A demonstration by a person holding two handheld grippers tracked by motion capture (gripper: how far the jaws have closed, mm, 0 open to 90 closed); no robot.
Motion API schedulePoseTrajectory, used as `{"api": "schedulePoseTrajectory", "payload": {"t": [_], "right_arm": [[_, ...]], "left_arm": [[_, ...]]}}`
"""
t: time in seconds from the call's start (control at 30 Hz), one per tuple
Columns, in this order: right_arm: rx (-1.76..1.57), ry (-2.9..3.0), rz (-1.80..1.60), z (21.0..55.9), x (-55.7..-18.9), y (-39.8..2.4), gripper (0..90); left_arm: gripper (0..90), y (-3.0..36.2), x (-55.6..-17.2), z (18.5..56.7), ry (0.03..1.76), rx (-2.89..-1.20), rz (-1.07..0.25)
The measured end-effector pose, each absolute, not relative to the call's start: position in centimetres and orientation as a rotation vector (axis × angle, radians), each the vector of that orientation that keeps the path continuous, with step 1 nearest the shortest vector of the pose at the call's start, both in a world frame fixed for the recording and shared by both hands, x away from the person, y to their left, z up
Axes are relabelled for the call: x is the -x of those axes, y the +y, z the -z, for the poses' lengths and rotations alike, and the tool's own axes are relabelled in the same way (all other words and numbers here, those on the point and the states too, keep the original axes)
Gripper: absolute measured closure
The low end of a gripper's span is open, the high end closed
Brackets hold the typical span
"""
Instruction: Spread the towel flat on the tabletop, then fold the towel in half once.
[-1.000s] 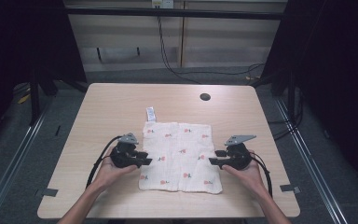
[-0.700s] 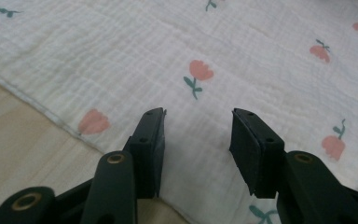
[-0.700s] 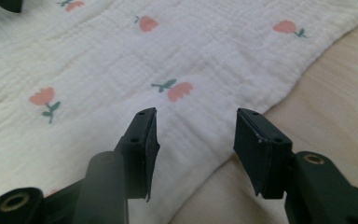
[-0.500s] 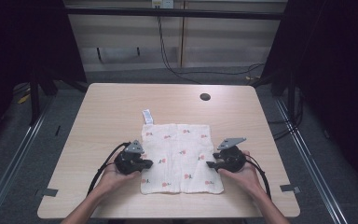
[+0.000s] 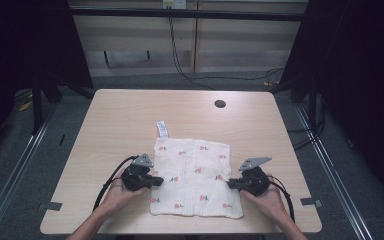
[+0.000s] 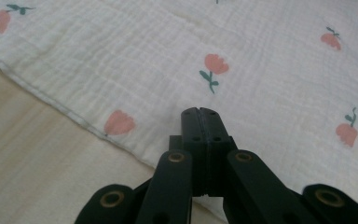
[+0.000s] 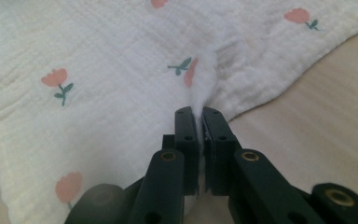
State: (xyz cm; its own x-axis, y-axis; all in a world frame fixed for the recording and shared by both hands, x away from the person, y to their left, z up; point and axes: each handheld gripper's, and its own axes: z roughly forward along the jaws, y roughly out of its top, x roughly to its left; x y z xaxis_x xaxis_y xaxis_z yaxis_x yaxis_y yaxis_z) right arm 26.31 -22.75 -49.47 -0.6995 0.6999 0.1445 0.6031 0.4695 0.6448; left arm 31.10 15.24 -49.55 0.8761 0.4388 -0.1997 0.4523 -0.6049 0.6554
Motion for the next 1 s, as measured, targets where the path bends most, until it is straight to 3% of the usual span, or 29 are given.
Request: {"api": "schedulePoseTrajectory", "payload": {"t": [0.2, 0.43, 0.53, 0.67, 1.0], "right_arm": [[-1.143, 2.579, -1.056, 49.4, -24.6, -23.3, 84.6], [-1.152, 2.567, -1.048, 49.5, -25.0, -23.2, 78.6], [-1.176, 2.544, -1.073, 49.3, -25.0, -23.2, 67.9], [-1.162, 2.516, -1.104, 48.9, -24.7, -23.4, 60.8], [-1.200, 2.451, -1.119, 48.2, -28.8, -24.1, 61.7]], "left_arm": [[90.0, 15.5, -30.5, 49.4, 0.611, -2.321, 0.058], [89.7, 15.5, -29.6, 49.5, 0.606, -2.313, 0.082], [81.3, 15.5, -29.6, 49.1, 0.583, -2.270, 0.114], [71.9, 15.1, -29.6, 48.6, 0.607, -2.263, 0.077], [51.6, 16.0, -31.7, 48.7, 0.715, -2.212, 0.094]]}}
